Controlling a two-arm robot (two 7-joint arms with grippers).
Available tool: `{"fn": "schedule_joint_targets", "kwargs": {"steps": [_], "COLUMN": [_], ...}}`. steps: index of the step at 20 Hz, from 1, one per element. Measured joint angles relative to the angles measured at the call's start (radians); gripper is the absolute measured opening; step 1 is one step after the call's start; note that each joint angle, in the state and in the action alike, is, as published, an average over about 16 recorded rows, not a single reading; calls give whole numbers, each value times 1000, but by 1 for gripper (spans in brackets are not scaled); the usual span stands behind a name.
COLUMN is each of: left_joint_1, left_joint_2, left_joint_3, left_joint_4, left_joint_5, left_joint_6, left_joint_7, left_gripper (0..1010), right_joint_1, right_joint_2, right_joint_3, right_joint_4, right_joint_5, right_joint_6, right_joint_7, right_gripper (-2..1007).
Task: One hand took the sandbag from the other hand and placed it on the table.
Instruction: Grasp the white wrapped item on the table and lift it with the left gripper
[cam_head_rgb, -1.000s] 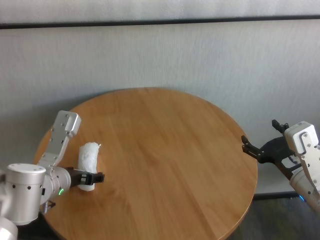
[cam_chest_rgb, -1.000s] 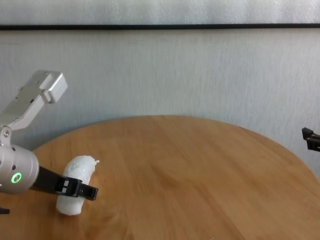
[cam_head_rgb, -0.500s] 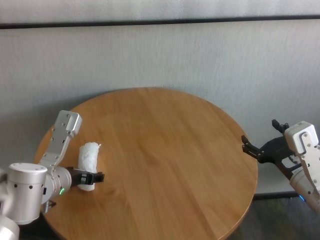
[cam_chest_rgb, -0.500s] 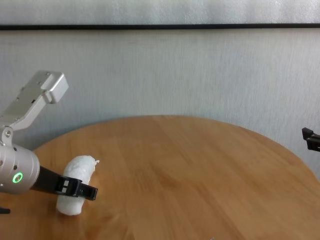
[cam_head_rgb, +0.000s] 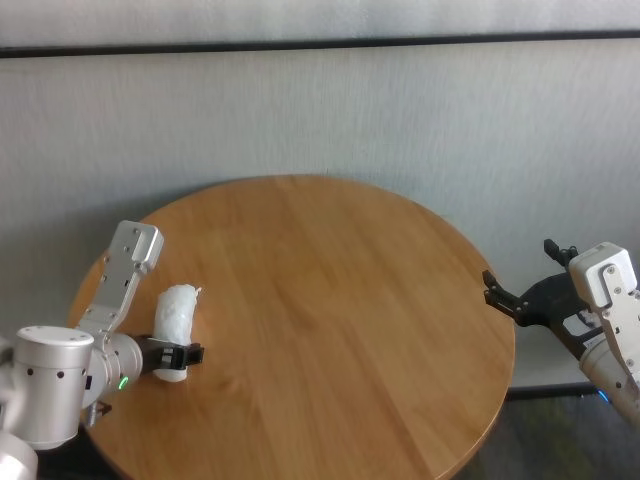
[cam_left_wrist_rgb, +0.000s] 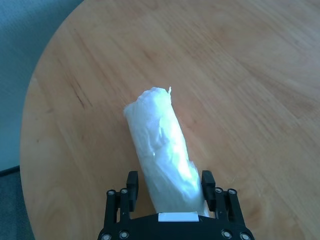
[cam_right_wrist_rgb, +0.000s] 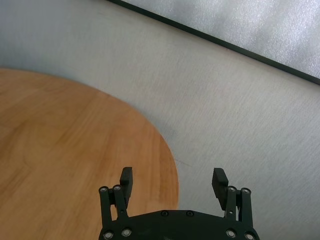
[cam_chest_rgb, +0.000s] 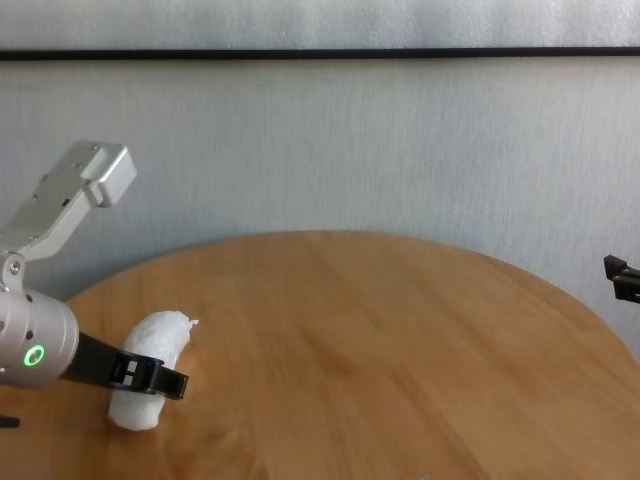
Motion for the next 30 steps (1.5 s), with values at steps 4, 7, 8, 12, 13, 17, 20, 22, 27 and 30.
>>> {"fn": "schedule_joint_targets", "kwargs": {"steps": [4,7,8,12,13,17,20,22,27,30], "left_joint_1": [0,0,1,1,1,1,1,1,1,1], "left_joint_2": [1,1,1,1,2,2,2,2,2,2], "left_joint_3": [0,1,1,1,1,1,2,2,2,2], "left_joint_4": [-1,-1,-1,-1,-2,-2,-2,-2,-2,-3], "left_joint_5": [-1,-1,-1,-2,-2,-2,-2,-3,-3,-3], "left_joint_6": [0,0,0,0,0,0,0,0,0,0], "left_joint_7": [0,-1,-1,-1,-1,-1,-1,-1,-1,-1], "left_gripper": [736,665,644,576,562,525,502,489,458,442], "right_joint_1": [0,0,0,0,0,0,0,0,0,0], "right_joint_2": [0,0,0,0,0,0,0,0,0,0], "right_joint_3": [0,0,0,0,0,0,0,0,0,0], "right_joint_4": [0,0,0,0,0,0,0,0,0,0], "right_joint_5": [0,0,0,0,0,0,0,0,0,0], "right_joint_6": [0,0,0,0,0,0,0,0,0,0], "right_joint_7": [0,0,0,0,0,0,0,0,0,0], "right_gripper": [1001,1001,1001,1001,1001,1001,1001,1001,1001,1001]}}
